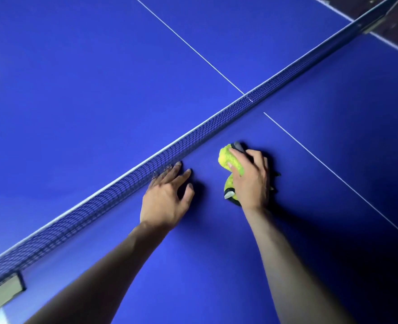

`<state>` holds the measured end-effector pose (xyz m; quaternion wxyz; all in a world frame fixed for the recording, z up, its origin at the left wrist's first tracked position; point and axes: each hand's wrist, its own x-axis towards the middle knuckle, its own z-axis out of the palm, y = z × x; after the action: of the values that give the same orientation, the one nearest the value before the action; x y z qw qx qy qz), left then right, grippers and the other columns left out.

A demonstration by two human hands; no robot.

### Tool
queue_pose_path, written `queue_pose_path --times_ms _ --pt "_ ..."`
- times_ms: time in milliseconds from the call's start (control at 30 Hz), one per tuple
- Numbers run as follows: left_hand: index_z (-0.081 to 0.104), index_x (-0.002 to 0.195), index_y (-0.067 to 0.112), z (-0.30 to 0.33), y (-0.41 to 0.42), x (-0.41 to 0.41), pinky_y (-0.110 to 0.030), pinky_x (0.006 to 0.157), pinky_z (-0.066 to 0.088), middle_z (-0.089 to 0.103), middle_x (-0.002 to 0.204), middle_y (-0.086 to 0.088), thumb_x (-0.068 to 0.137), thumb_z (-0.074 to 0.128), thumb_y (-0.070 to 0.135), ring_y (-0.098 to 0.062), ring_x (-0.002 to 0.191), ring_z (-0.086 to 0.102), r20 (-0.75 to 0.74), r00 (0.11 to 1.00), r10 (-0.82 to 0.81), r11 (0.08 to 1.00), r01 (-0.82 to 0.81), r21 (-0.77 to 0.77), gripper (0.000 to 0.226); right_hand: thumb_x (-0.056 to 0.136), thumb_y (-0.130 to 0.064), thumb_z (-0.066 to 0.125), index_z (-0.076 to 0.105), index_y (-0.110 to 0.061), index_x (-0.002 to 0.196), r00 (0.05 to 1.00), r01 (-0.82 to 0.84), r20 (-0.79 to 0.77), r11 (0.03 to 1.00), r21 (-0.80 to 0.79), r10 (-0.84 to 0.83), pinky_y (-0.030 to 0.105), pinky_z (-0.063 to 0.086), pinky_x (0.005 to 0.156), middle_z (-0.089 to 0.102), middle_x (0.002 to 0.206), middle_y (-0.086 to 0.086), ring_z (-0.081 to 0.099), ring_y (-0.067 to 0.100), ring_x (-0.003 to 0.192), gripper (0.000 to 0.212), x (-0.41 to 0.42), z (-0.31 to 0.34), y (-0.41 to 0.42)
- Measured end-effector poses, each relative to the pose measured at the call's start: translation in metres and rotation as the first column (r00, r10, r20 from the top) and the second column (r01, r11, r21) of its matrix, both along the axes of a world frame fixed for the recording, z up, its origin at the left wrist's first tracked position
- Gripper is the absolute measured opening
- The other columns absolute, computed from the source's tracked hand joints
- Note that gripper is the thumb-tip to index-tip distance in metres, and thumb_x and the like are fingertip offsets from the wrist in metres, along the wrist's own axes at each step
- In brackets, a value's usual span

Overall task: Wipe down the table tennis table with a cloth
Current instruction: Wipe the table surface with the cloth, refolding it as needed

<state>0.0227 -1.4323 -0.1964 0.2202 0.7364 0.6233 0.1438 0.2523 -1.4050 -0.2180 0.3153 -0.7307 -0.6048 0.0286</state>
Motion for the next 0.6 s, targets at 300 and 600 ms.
queue_pose_path --times_ms 300,600 --pt "0.060 0.141 0.035 -0.011 -0.001 0.004 -0.037 0.122 0.028 0.045 0.157 0.010 0.093 0.043 0.058 -0.009 0.143 0.041 -0.082 0.996 0.046 0.996 -0.039 0.084 0.055 0.087 -0.014 0.080 0.069 -0.034 0.131 0.997 0.064 -0.049 0.998 0.016 -0.063 0.047 0.046 0.100 0.063 0.122 0.000 0.055 0.030 0.113 0.050 0.066 -0.003 0.098" --pt "0.055 0.141 0.046 0.001 0.003 0.004 -0.041 0.112 0.045 0.040 0.157 0.020 0.090 0.035 0.067 -0.013 0.144 0.043 -0.127 0.991 0.045 0.999 -0.041 0.030 0.059 0.081 -0.001 0.071 0.066 -0.038 0.135 0.971 -0.237 -0.001 0.969 -0.076 0.237 0.033 0.047 0.099 0.061 0.138 -0.015 0.056 0.022 0.118 0.065 0.066 0.014 0.019"
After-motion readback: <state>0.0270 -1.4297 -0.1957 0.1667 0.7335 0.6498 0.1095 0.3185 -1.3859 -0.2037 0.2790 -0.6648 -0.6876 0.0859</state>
